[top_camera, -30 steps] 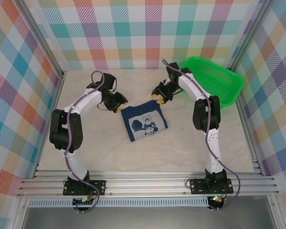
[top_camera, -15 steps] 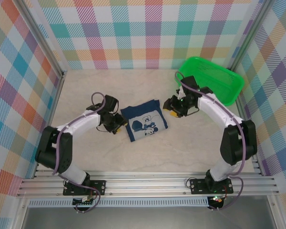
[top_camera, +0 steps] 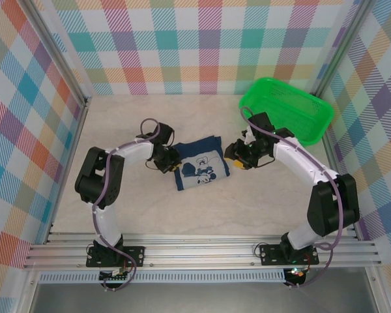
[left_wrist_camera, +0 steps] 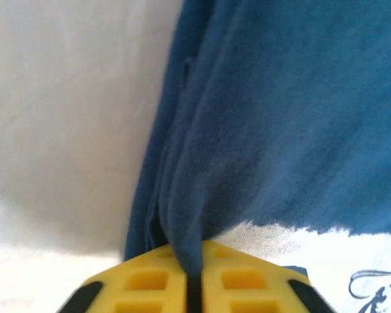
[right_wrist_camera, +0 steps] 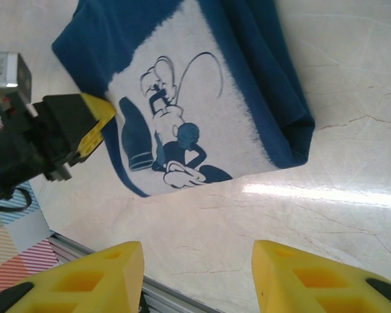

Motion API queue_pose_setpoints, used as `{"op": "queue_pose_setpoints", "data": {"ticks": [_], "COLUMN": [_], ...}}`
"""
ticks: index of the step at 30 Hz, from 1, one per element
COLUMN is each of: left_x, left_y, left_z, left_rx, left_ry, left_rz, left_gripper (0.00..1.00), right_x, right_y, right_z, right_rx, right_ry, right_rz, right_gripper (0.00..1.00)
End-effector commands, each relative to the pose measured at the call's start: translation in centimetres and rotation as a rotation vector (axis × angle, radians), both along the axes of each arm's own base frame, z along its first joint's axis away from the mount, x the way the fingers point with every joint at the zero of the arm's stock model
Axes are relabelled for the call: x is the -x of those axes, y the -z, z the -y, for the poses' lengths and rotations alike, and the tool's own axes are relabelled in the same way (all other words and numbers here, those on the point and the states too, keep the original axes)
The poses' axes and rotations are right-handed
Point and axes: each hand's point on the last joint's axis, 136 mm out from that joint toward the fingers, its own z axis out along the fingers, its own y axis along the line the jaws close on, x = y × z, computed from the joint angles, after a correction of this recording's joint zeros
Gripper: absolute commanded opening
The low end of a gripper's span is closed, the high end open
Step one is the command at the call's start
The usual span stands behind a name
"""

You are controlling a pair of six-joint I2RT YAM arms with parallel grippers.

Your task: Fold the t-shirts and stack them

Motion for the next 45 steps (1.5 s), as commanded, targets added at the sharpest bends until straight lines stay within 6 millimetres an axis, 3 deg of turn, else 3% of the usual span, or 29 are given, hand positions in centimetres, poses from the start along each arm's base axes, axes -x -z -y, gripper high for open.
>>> {"op": "queue_pose_setpoints", "data": {"ticks": [1, 5, 14, 15, 16, 18, 20, 24, 26, 29, 32, 37, 45], "left_x": [-1.5, -3.9, -8.6, -9.1, -9.8, -11.0, -11.8, -11.1, -9.9, -7.6, -5.7, -5.6, -5.8], "left_y": [-0.6, -1.2, -2.2, -2.4, -2.7, -3.9, -6.5, -12.8, -13.6, -12.1, -10.2, -6.6, -3.3], "left_z": [-1.2, -4.0, -14.2, -15.0, -15.5, -15.7, -15.4, -13.3, -9.4, -2.1, 3.0, 3.8, 3.3], "left_rx": [-0.117, -0.282, -0.518, -0.525, -0.516, -0.514, -0.535, -0.581, -0.5, -0.433, -0.473, -0.636, -0.78], "left_ry": [0.017, 0.025, -0.016, -0.019, -0.017, 0.007, 0.024, 0.017, 0.065, 0.243, 0.399, 0.477, 0.558], "left_rz": [0.011, -0.002, -0.061, -0.054, -0.037, 0.016, 0.095, 0.256, 0.297, 0.267, 0.234, 0.156, 0.143], "left_gripper": [0.04, 0.01, 0.01, 0.04, 0.15, 0.5, 0.68, 0.69, 0.66, 0.67, 0.7, 0.77, 0.74], "right_x": [0.7, 1.0, 1.6, 1.7, 1.9, 2.2, 2.5, 3.0, 3.2, 3.0, 2.7, 2.4, 3.3], "right_y": [-0.4, -0.4, -0.2, -0.2, -0.1, -0.1, 0.0, 0.1, 0.4, 0.5, 0.3, -0.4, 0.1], "right_z": [0.0, 0.4, 1.4, 1.5, 1.6, 1.9, 2.2, 2.5, 2.5, 2.4, 2.3, 2.3, 2.8], "right_rx": [-0.019, -0.009, -0.012, -0.013, -0.013, -0.007, 0.0, 0.007, 0.007, 0.001, -0.003, -0.014, -0.028], "right_ry": [0.002, 0.004, 0.031, 0.033, 0.035, 0.035, 0.036, 0.036, 0.037, 0.036, 0.031, 0.032, 0.052], "right_rz": [-0.003, -0.006, -0.016, -0.018, -0.021, -0.021, -0.023, -0.03, -0.038, -0.045, -0.041, -0.023, -0.038], "right_gripper": [0.47, 0.46, 0.47, 0.47, 0.47, 0.47, 0.47, 0.47, 0.48, 0.48, 0.48, 0.48, 0.48]}}
